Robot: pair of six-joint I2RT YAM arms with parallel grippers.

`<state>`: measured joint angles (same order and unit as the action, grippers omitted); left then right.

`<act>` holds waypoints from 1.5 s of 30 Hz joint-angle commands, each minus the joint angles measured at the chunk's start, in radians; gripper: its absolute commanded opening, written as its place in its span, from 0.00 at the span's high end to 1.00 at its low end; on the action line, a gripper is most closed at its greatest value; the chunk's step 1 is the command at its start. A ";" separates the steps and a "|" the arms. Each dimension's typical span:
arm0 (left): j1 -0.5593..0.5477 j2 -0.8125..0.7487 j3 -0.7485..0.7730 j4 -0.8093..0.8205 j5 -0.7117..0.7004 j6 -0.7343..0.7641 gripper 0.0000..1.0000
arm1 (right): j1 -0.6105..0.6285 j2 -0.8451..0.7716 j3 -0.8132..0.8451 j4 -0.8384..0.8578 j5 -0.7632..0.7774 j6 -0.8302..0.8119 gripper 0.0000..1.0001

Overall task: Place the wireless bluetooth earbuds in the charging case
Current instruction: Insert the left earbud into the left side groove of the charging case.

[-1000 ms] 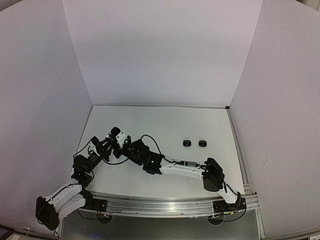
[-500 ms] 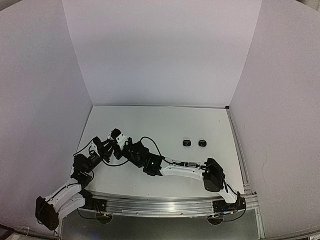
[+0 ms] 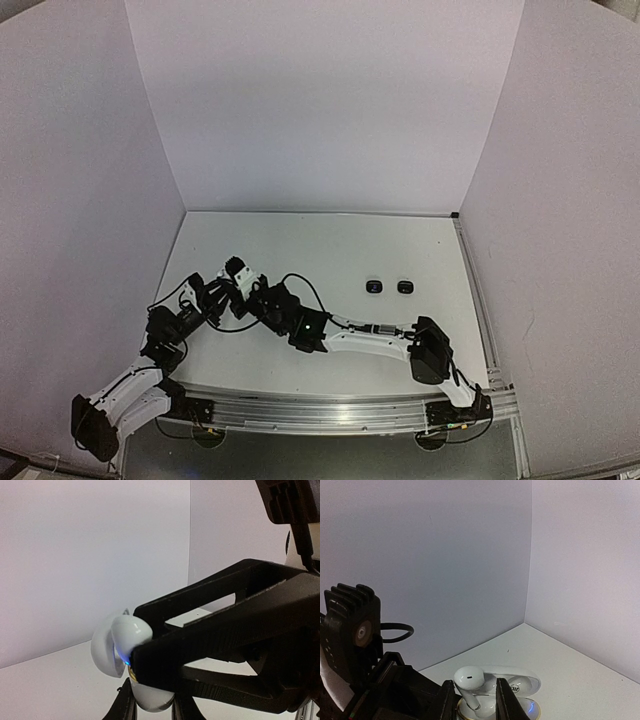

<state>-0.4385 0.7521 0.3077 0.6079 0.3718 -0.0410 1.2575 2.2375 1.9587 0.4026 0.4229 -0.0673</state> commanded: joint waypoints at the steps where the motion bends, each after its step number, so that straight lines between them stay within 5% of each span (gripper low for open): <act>1: -0.003 -0.027 0.061 0.024 0.043 0.016 1.00 | -0.001 -0.060 -0.020 -0.015 0.031 0.003 0.76; 45: -0.003 -0.033 0.086 -0.074 0.090 0.062 1.00 | -0.001 -0.077 -0.034 -0.026 0.051 0.019 0.73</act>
<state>-0.4385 0.7399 0.3389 0.5045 0.4274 0.0040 1.2596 2.2154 1.9278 0.3843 0.4381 -0.0483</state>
